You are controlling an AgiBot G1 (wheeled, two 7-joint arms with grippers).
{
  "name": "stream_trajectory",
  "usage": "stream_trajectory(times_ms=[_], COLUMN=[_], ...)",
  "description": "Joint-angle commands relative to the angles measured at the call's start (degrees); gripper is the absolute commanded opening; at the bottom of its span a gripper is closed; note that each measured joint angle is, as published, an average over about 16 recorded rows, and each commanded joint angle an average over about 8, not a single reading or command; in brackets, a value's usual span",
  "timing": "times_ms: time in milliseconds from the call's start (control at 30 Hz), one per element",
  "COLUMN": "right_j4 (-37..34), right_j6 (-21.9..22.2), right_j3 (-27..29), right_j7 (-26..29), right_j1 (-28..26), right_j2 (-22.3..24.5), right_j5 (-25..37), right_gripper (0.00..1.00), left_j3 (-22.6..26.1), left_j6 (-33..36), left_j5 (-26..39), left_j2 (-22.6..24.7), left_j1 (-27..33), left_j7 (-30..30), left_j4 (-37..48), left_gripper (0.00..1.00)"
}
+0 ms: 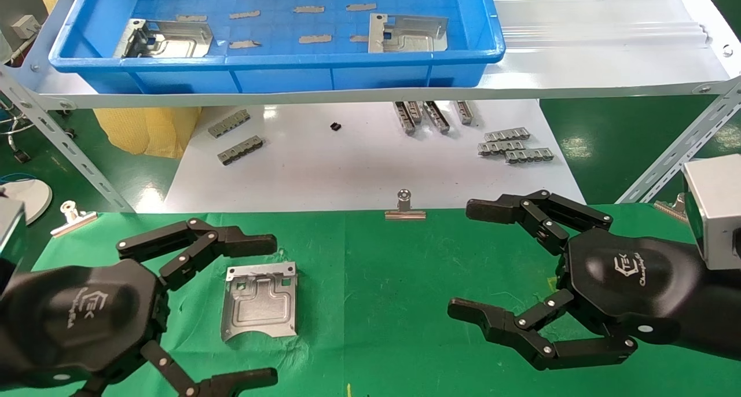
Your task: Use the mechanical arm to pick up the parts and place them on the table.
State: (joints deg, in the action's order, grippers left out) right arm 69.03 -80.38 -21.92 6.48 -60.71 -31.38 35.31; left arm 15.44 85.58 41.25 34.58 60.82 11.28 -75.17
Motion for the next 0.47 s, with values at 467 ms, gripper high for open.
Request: stream_trajectory(times_ms=[467], right_j4=[0.0], right_j6=[0.0], right_j3=[0.0], right_j7=[0.0], right_j1=[0.0], right_j2=[0.0], right_j5=[0.0], right_gripper=[1.00], left_j3=[0.4], left_j6=[0.1], left_j5=[0.4], left_j2=[0.3], left_j1=[0.5], left_j7=[-0.4], left_j4=[1.2], left_gripper=[1.00])
